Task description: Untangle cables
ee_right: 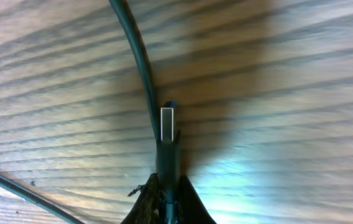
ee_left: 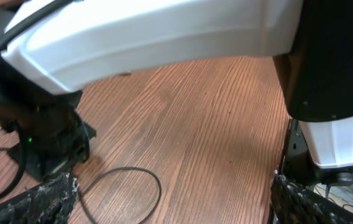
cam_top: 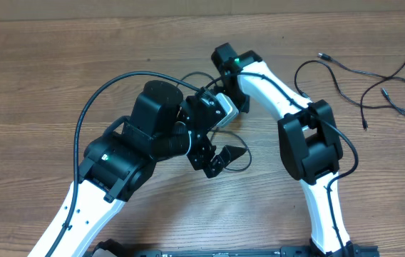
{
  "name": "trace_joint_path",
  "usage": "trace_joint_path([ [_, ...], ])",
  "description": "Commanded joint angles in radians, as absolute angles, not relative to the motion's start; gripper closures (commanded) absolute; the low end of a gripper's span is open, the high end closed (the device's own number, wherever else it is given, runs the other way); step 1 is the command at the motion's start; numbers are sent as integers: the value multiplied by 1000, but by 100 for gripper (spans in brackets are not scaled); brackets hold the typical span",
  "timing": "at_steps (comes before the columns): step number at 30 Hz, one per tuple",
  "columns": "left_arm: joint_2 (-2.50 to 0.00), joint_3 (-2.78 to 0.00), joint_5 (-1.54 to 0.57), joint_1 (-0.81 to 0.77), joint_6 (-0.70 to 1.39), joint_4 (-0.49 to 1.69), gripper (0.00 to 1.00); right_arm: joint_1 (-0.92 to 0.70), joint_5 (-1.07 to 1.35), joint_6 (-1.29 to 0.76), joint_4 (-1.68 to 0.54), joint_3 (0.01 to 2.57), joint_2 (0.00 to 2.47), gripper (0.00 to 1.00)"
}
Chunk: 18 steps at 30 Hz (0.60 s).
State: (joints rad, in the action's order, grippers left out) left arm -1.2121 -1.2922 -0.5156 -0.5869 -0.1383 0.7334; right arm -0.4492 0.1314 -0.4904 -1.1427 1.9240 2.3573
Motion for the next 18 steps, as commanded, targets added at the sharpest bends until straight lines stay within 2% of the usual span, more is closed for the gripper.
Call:
trace_joint_path([
  [1,-1216,-1310,-513,-583,-150,730,1,-389,132,-490,-1203,2050,2375,96],
  [18,-1216,-1310,-513,-583,-150,730,1,-157,131,-418,-1610,2642,2373,96],
])
